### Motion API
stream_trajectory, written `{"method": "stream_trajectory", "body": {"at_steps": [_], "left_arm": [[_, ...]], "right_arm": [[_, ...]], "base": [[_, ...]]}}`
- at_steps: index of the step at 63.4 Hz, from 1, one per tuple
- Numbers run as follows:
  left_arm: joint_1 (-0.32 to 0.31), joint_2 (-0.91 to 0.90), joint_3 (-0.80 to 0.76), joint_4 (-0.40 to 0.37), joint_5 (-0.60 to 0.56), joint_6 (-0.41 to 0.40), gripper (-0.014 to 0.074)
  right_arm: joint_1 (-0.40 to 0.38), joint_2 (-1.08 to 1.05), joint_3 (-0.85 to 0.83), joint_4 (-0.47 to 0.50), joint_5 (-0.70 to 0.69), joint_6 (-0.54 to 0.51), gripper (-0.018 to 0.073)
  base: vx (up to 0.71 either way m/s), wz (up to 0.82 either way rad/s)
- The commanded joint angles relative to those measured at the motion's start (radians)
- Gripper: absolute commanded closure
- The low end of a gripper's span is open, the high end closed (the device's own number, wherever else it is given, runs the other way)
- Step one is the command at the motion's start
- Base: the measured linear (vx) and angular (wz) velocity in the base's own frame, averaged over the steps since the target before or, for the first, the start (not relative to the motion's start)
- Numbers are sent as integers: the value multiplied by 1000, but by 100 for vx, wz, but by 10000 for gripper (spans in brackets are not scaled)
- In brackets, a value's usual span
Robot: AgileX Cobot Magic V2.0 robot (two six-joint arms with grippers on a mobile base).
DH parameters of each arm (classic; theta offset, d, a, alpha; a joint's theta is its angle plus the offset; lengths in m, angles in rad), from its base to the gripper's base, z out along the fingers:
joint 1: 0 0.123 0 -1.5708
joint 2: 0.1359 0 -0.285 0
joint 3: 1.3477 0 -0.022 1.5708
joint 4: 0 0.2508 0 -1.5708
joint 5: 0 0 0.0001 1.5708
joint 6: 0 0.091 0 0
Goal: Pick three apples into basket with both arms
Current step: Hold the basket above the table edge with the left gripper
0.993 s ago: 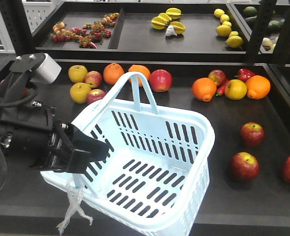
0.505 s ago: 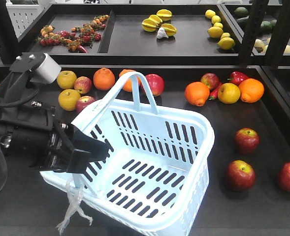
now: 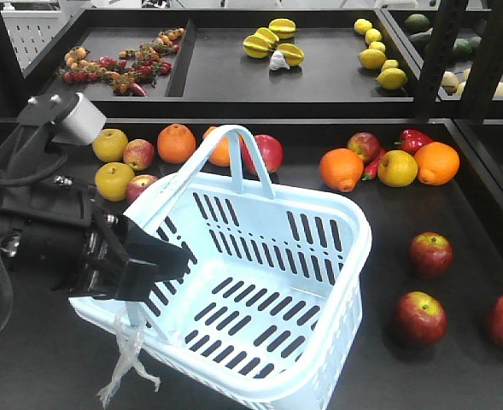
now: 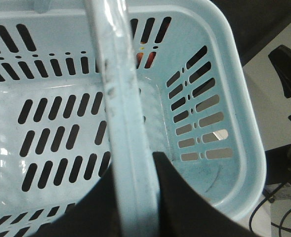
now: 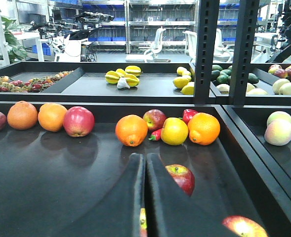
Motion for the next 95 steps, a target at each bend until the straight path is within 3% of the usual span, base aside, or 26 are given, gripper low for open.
{"method": "stream_trajectory", "body": {"at_steps": [1,95], "left_arm": [[-7,-26,-28,-51,-61,-1,604],[-7,-26,-28,-51,-61,-1,604]], "right_arm": [[-6,-11,12,-11,-71,-2,564],[-6,-11,12,-11,-71,-2,564]], "base": [[5,0],[4,0]]}}
